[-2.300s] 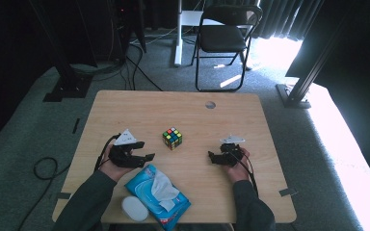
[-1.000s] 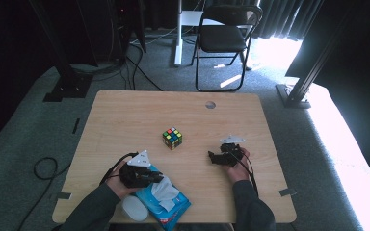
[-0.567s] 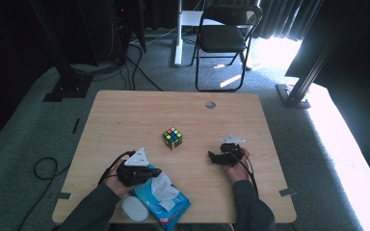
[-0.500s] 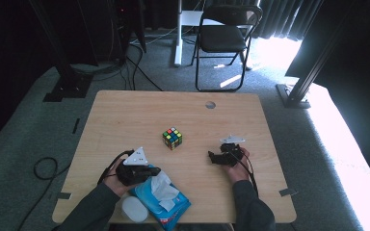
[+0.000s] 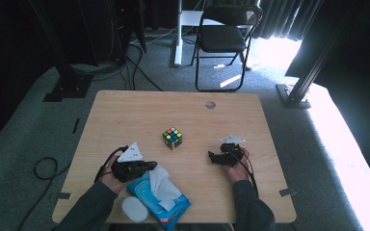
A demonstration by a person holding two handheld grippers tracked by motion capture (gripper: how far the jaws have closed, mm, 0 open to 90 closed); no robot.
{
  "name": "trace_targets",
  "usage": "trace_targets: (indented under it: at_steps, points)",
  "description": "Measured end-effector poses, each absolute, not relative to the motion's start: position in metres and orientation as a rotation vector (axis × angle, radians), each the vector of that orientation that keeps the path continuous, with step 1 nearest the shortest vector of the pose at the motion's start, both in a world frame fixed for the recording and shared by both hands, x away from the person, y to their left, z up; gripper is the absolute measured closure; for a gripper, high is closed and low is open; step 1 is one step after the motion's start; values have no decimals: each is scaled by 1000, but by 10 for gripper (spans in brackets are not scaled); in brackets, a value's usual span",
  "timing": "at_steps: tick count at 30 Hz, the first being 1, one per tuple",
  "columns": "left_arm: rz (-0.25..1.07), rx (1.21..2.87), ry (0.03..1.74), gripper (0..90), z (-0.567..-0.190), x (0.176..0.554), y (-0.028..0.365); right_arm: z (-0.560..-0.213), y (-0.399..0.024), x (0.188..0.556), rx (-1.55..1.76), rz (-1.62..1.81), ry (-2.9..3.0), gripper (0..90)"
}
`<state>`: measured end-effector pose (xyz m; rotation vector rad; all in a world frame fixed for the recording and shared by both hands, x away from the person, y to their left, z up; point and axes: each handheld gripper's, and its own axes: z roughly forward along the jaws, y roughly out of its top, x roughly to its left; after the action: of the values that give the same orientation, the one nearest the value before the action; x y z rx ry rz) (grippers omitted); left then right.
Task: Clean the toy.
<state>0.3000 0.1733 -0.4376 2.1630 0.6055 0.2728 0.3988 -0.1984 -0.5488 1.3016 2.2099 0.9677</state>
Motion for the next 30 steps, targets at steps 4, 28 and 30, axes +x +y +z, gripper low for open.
trace_targets:
  at_steps: [4,28,30]
  points:
    - [303,2155,618,900,-435,301,176,-549,-198,399,1302,967,2210,196]
    - [443,2037,752,900,-415,312,210,-549,-198,399,1299,968,2210,196]
    - [452,2021,768,900,-414,314,214,-549,-198,399,1300,967,2210,196]
